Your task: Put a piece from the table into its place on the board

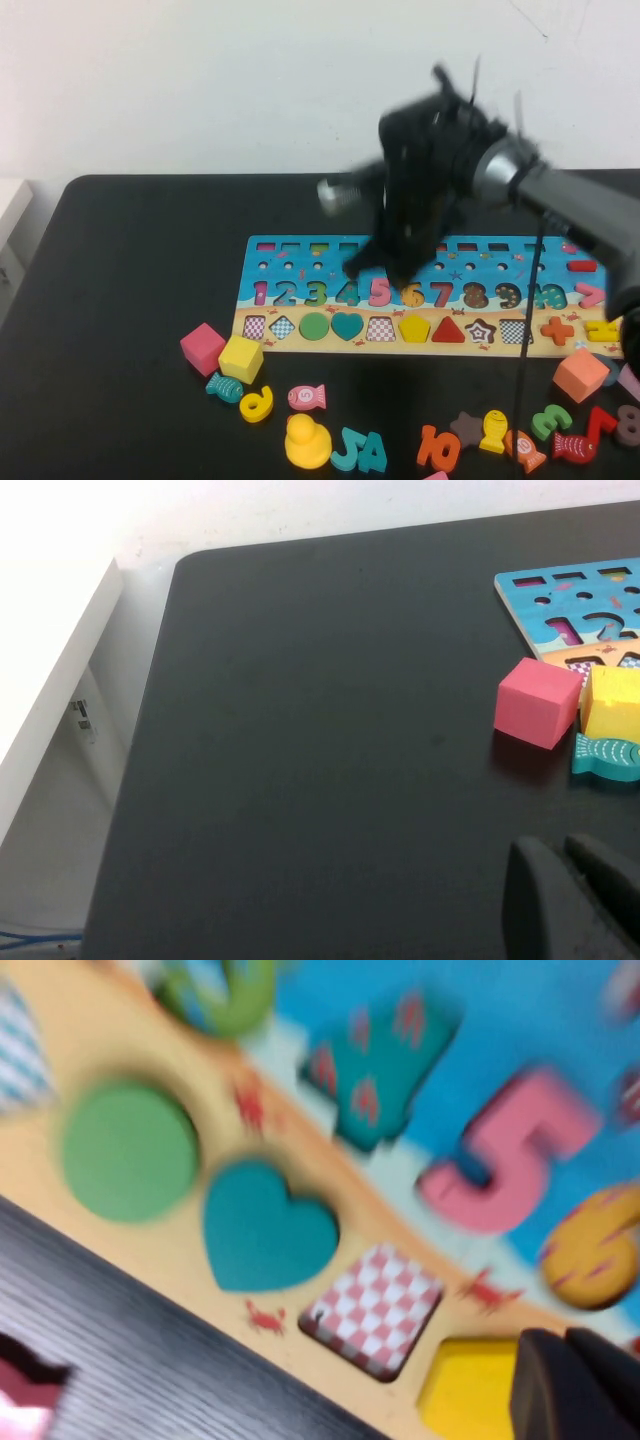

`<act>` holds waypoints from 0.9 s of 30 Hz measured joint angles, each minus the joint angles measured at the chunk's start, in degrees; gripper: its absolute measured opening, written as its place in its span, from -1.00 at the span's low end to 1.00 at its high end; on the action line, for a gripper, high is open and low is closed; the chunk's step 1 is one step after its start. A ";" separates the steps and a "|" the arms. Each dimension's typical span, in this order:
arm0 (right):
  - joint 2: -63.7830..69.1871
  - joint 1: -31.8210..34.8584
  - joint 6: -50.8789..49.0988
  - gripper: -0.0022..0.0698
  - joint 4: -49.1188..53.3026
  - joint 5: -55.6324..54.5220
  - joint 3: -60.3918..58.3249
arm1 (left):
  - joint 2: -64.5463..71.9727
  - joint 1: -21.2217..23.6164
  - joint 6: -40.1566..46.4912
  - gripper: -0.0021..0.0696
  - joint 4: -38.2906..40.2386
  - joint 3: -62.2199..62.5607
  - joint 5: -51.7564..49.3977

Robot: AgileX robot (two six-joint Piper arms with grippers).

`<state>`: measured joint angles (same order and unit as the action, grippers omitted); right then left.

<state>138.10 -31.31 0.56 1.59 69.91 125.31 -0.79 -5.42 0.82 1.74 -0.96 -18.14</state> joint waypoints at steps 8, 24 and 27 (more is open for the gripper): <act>-12.85 0.00 1.97 -0.89 0.00 0.58 5.41 | 0.00 0.00 0.00 -0.95 0.00 0.00 0.00; -50.54 -1.23 5.69 -0.89 2.46 0.80 -17.80 | 0.00 0.00 0.00 -0.95 0.00 0.00 0.00; -58.07 -3.11 4.37 -0.89 2.46 0.50 -28.49 | 0.00 0.00 0.00 -0.95 0.00 0.00 0.00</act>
<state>80.03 -34.42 4.93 4.04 70.42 96.82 -0.79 -5.42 0.82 1.74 -0.96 -18.14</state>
